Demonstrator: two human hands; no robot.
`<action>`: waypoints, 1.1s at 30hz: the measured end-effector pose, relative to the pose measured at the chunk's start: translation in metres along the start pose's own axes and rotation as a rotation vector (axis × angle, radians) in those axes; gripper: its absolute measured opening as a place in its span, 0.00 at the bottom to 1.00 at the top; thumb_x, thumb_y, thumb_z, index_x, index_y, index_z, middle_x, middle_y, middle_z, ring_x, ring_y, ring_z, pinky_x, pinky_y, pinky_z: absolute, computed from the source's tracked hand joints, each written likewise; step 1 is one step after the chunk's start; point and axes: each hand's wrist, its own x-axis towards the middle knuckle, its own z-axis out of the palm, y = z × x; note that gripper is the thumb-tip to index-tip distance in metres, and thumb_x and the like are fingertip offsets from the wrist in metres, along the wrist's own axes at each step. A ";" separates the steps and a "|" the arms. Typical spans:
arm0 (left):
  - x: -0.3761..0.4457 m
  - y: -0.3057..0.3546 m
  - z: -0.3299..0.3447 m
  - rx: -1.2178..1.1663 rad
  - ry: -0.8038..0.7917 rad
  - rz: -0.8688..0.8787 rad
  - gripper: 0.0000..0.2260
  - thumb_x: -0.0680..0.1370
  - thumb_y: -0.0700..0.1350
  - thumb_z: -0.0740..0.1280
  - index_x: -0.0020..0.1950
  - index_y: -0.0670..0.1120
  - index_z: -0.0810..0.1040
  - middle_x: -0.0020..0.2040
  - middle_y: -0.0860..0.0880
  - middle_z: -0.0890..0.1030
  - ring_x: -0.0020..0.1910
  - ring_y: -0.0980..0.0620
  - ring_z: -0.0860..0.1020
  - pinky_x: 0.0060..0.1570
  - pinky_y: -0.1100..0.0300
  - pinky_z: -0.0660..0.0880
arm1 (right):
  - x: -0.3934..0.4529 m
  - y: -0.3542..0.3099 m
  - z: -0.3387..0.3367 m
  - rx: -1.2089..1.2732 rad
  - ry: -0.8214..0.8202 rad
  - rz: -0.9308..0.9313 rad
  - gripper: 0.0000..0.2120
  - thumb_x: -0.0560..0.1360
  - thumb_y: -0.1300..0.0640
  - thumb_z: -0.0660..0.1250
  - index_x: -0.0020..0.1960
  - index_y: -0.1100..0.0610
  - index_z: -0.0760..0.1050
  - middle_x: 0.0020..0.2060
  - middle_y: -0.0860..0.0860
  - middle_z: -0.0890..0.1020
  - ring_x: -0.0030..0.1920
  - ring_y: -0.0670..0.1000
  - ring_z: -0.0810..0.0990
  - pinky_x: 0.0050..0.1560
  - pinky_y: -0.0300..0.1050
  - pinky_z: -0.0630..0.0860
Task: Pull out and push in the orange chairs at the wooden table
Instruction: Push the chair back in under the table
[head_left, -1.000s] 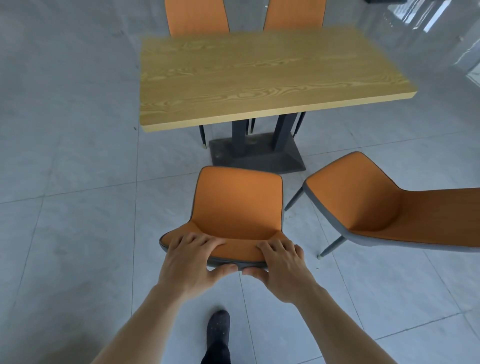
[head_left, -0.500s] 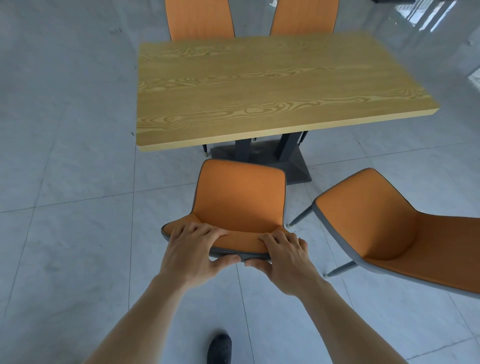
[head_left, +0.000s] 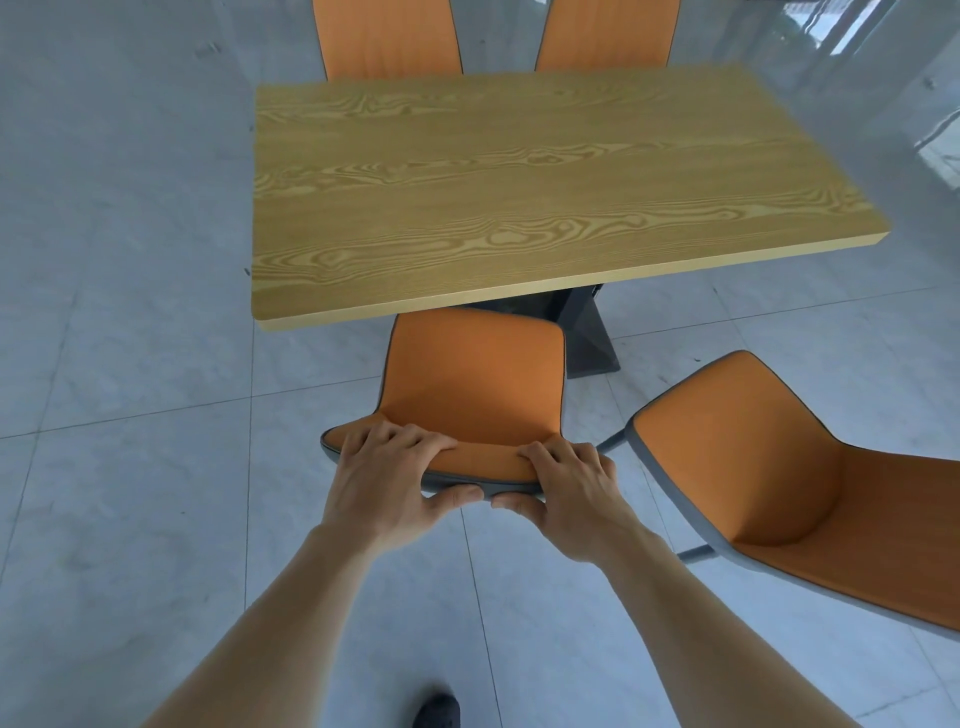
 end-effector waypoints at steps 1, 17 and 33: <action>0.004 0.000 -0.001 0.006 0.000 0.000 0.39 0.70 0.82 0.45 0.68 0.62 0.74 0.62 0.61 0.79 0.63 0.52 0.72 0.66 0.49 0.64 | 0.004 0.002 -0.002 0.000 -0.002 -0.001 0.46 0.68 0.19 0.40 0.74 0.46 0.66 0.68 0.49 0.73 0.70 0.59 0.67 0.72 0.60 0.64; 0.023 -0.005 -0.009 0.026 -0.030 0.016 0.40 0.69 0.83 0.44 0.69 0.62 0.73 0.63 0.60 0.78 0.65 0.52 0.71 0.67 0.50 0.62 | 0.016 0.003 -0.011 -0.030 0.026 0.026 0.47 0.68 0.18 0.42 0.77 0.43 0.63 0.72 0.47 0.72 0.74 0.58 0.67 0.75 0.60 0.62; 0.002 0.156 -0.034 0.064 -0.017 0.182 0.44 0.70 0.82 0.42 0.81 0.61 0.54 0.82 0.52 0.59 0.81 0.47 0.53 0.78 0.40 0.42 | -0.133 0.101 -0.041 0.093 0.223 0.230 0.47 0.72 0.18 0.46 0.84 0.41 0.47 0.85 0.51 0.50 0.84 0.56 0.42 0.80 0.66 0.38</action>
